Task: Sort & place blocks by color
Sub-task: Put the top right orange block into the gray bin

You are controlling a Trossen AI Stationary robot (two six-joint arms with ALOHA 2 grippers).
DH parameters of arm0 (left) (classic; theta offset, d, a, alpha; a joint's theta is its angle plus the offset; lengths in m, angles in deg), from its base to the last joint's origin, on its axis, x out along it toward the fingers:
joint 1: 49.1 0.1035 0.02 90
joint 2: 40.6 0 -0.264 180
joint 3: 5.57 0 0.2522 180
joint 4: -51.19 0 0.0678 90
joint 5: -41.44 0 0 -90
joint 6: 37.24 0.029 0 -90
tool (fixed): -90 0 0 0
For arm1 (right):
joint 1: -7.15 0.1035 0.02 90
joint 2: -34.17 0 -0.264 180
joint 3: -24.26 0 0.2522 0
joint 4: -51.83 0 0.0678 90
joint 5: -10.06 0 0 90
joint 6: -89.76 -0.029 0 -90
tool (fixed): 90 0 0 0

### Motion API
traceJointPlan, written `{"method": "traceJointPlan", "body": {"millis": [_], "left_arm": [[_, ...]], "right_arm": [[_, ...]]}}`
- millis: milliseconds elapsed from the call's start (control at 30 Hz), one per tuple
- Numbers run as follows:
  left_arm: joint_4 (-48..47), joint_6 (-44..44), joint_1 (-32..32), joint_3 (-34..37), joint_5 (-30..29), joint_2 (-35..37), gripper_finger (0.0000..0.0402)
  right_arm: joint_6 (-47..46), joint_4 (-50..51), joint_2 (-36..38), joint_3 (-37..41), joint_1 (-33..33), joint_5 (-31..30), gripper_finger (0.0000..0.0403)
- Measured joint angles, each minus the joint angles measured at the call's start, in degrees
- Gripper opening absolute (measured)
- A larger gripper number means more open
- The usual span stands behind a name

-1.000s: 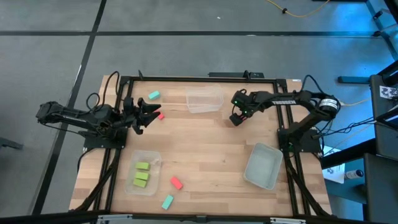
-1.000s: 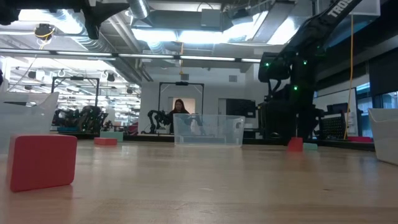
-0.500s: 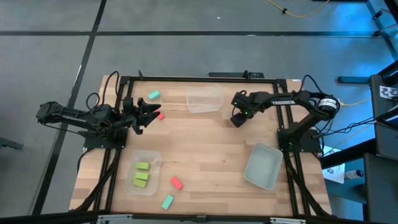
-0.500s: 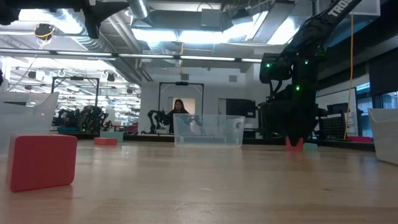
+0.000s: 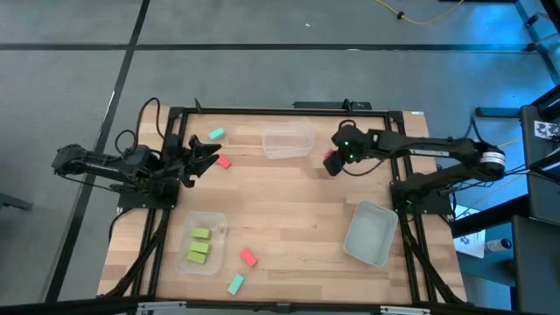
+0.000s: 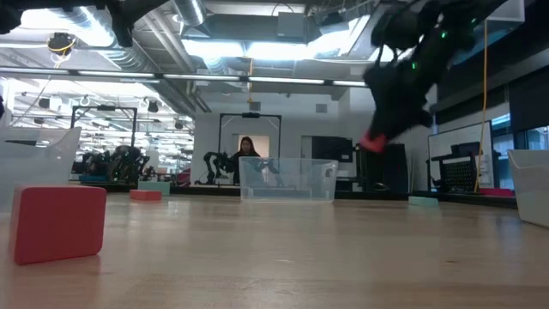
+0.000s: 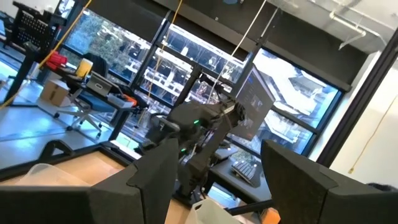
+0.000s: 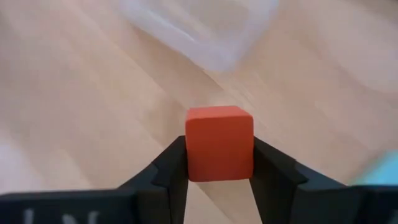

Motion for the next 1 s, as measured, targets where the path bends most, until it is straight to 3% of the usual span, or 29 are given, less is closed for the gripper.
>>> {"method": "traceJointPlan", "body": {"millis": [200, 633, 1000], "left_arm": [[0.0, 1.5, 0.0, 0.0, 0.1, 0.1, 0.0221], [0.0, 1.5, 0.0, 0.0, 0.1, 0.1, 0.0221], [0.1, 1.5, 0.0, 0.0, -0.2, 0.3, 0.0221]], "right_arm": [[-1.2, -5.8, 3.3, 0.0, 2.8, -0.3, 0.0134], [1.6, -13.9, 3.4, 0.0, 5.7, -0.4, 0.0134], [3.1, -19.0, 3.4, 0.0, 6.0, 3.2, 0.0134]]}}
